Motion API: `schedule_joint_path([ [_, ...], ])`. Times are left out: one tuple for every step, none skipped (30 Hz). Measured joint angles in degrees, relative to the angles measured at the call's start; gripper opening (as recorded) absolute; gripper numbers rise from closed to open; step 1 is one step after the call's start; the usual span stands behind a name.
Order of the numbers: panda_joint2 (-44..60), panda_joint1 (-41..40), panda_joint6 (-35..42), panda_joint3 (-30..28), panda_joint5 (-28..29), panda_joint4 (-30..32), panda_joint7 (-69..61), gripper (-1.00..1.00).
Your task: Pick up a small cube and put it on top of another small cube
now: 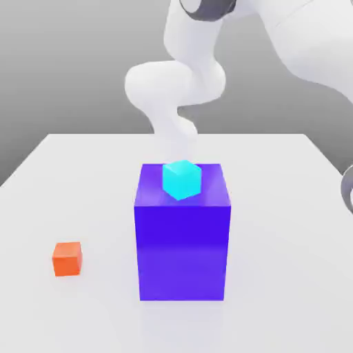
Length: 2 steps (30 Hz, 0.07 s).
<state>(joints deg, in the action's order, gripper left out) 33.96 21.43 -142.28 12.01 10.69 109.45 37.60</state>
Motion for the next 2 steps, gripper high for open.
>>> schedule_joint_path([
  [0.00,0.00,0.00,0.00,0.00,0.00,0.00,1.00],
  [0.00,0.00,0.00,0.00,0.00,0.00,0.00,1.00],
])
